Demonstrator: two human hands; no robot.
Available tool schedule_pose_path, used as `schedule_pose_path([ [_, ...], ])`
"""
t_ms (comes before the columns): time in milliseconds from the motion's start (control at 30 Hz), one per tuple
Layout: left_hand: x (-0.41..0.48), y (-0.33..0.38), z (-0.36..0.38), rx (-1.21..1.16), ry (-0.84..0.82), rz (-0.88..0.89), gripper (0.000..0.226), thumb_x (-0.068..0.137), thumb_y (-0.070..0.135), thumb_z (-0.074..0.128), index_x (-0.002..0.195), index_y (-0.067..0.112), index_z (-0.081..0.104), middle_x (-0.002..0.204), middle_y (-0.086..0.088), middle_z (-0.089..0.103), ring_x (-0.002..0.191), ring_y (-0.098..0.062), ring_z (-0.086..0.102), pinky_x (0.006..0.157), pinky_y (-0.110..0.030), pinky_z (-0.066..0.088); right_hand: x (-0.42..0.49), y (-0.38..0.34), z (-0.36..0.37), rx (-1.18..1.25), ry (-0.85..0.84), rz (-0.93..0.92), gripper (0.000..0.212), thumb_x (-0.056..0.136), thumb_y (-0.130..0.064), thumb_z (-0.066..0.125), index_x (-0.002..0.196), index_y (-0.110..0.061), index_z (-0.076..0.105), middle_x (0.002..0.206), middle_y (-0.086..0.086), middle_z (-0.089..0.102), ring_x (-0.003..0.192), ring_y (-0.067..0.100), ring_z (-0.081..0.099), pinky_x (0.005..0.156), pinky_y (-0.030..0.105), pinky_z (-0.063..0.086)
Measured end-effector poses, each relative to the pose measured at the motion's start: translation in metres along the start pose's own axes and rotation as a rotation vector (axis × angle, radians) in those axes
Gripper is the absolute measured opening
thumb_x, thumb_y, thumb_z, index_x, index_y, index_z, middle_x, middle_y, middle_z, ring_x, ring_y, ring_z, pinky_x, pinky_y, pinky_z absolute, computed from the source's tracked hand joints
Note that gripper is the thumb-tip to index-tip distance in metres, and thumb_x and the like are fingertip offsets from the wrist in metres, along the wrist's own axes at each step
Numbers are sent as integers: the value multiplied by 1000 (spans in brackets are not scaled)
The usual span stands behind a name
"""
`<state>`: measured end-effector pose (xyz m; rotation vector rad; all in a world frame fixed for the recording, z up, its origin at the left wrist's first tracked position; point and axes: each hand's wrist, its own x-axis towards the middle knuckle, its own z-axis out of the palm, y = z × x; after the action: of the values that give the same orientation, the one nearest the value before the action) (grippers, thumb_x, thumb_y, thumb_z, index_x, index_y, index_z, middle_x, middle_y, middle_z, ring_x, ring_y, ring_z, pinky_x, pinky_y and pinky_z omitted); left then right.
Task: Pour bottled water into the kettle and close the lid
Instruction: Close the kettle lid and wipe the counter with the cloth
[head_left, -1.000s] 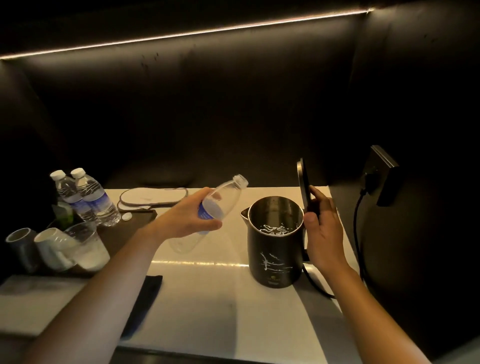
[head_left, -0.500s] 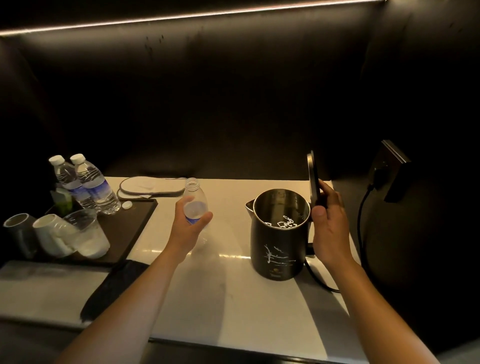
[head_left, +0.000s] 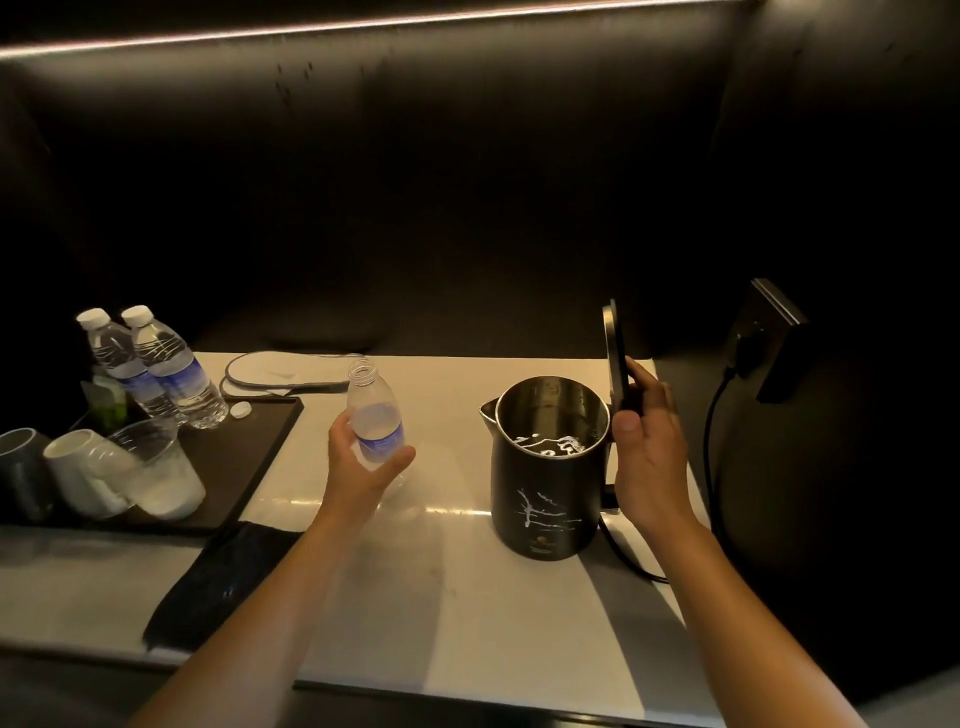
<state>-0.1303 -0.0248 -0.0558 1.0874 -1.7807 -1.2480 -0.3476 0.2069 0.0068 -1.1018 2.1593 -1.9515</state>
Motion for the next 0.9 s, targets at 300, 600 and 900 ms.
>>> schedule_pose_path([
  [300,-83,14,54,-33,29,296,50,86,50,59,129,24,50,128,3,56,116,-9,55,95,-36,50,4,-10,-10,116,-112,46,58,88,-59,35,142,-41,45,126,-13,52,114,6,54,93,31,46],
  [600,-74,52,96,-299,-420,146,39,100,50,42,139,52,45,135,33,59,129,6,52,93,-9,45,20,-24,-22,-333,-421,-9,92,76,-86,43,154,-38,31,138,-15,39,117,6,45,89,22,44],
  [900,-76,57,94,-291,-476,99,35,101,54,41,132,71,43,134,40,55,128,12,50,90,-7,45,26,-26,-24,-548,-482,-50,97,72,-95,39,152,-41,29,150,-17,37,118,10,46,86,29,50],
])
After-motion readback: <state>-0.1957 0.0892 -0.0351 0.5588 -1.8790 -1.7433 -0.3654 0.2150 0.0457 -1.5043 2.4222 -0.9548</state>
